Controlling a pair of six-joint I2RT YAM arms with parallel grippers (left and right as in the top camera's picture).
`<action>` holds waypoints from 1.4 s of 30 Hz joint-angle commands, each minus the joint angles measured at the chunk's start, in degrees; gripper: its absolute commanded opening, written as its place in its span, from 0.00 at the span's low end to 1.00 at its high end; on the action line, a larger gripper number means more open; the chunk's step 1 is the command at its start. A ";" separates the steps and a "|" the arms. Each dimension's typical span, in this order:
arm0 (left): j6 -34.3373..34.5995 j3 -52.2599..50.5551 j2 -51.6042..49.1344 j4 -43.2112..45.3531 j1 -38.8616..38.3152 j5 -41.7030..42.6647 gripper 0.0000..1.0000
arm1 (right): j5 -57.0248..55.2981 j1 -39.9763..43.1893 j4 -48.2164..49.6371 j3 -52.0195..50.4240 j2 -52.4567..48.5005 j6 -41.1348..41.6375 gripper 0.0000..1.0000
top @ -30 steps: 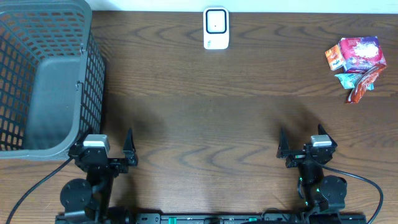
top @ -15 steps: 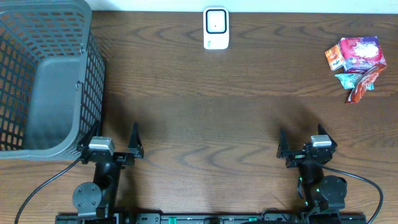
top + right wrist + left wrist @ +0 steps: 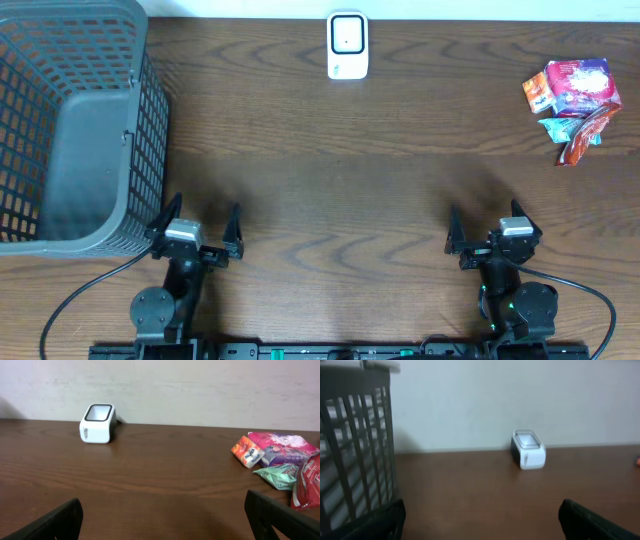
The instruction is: Scan the item barcode
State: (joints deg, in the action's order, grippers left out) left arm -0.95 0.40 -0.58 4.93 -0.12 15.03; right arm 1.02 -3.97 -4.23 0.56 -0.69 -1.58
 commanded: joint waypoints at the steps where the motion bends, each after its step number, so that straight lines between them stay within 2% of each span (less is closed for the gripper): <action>1: -1.77 -0.17 0.52 -5.07 -0.17 -1.18 0.98 | -0.48 0.39 -0.04 -0.26 0.37 -0.63 0.99; 3: -1.73 -0.17 0.50 -8.20 -0.17 -1.55 0.98 | -0.48 0.39 -0.07 -0.26 0.37 -0.63 0.99; 18: -0.81 -0.17 0.52 -8.59 -0.17 -6.12 0.98 | -0.48 0.39 -0.04 -0.26 0.37 -0.63 0.99; 22: 2.54 -0.17 0.52 -8.83 -0.17 -9.33 0.98 | -0.48 0.39 -0.07 -0.26 0.37 -0.63 0.99; 32: 2.23 -0.17 0.52 -8.87 -0.17 -9.03 0.98 | -0.48 0.39 -0.07 -0.26 0.37 -0.63 0.99; 36: -0.98 -0.17 0.52 -8.81 -0.17 -7.98 0.98 | -0.48 0.39 -0.04 -0.26 0.37 -0.63 0.99; 42: -0.44 -0.17 0.52 -8.79 -0.17 -8.00 0.98 | -0.48 0.39 -0.04 -0.26 0.37 -0.63 0.99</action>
State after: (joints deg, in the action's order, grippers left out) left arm -0.49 1.21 -0.62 -1.67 -0.12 6.07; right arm 0.82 -3.97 -4.21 0.51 -0.67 -1.58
